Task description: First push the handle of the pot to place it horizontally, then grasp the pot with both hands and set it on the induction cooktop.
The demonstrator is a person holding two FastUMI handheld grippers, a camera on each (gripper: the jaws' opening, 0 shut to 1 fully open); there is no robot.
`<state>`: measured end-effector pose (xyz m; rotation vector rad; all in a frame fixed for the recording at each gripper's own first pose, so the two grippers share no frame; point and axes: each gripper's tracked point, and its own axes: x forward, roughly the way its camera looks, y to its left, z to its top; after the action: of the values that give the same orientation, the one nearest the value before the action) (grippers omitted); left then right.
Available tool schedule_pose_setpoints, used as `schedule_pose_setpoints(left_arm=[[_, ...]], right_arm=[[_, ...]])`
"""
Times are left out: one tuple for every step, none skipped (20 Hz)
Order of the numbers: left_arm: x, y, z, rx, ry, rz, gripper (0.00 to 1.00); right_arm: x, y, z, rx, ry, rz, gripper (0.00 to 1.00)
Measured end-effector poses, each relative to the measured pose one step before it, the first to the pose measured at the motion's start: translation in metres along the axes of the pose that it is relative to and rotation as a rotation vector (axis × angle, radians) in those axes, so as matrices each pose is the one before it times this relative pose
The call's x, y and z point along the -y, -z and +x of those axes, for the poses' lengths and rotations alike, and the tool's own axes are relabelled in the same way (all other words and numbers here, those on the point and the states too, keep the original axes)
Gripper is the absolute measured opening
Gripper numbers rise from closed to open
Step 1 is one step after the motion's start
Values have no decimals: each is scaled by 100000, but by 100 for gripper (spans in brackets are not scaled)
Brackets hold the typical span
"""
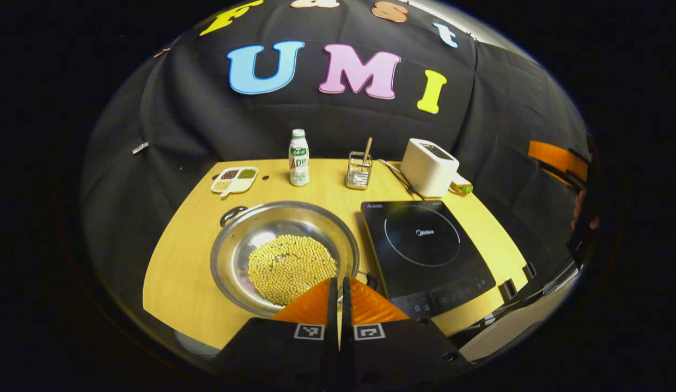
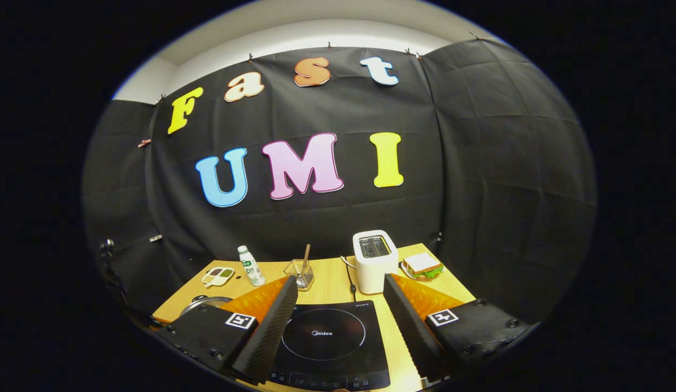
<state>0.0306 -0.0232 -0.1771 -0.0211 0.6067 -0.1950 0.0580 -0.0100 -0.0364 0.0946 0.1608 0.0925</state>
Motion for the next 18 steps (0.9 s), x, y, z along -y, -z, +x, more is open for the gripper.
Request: schedule_pose_setpoints(left_arm=[[-389, 423, 228, -730, -1366, 2277, 5], [-22, 632, 339, -1049, -172, 1779, 5], [35, 530, 350, -1450, 257, 955, 5], [-35, 579, 412, -1709, -82, 507, 5], [-177, 808, 520, -2266, 31, 457, 5], [-143, 824, 535, -2581, -170, 1018, 4], [-95, 741, 545, -2914, 18, 1453, 5], [-63, 797, 565, -2627, 64, 1395, 5], [190, 565, 502, -2379, 774, 1081, 5], [157, 568, 585, -2227, 499, 1083, 5], [243, 397, 490, -1899, 645, 1199, 5], [172, 381, 495, -1634, 340, 1401, 5], [170, 213, 500, -1377, 231, 1503, 5], [206, 48, 481, -577, 175, 1378, 5], [175, -77, 456, -485, 282, 957, 5], [252, -26, 459, -465, 431, 573, 5], [202, 32, 391, -856, 678, 248, 5], [128, 79, 428, -911, 241, 638, 5]], right_arm=[[353, -42, 163, 56, 388, 1434, 99], [272, 56, 126, -317, 695, 490, 99], [373, 180, 64, -501, 678, -228, 99], [345, 161, 100, -342, 556, -353, 99], [328, -9, 125, -76, 651, -242, 99], [362, -48, 73, 28, 554, -59, 99], [252, 6, -63, 181, 349, -69, 99], [244, -27, 5, 92, 279, -210, 99], [233, 47, 26, -23, 269, -468, 99], [265, 138, 26, -184, 474, -594, 99], [381, 133, 36, -350, 719, -653, 99], [257, 115, -28, -401, 485, -908, 99], [23, -28, -89, 145, -55, -1086, 99], [5, -92, -40, 370, -211, -1084, 99], [-5, -37, 20, 219, -167, -1051, 99], [34, -56, 13, 337, -194, -994, 99], [90, -178, 30, 617, 13, -947, 99], [70, -249, -164, 1066, 29, -986, 99]])
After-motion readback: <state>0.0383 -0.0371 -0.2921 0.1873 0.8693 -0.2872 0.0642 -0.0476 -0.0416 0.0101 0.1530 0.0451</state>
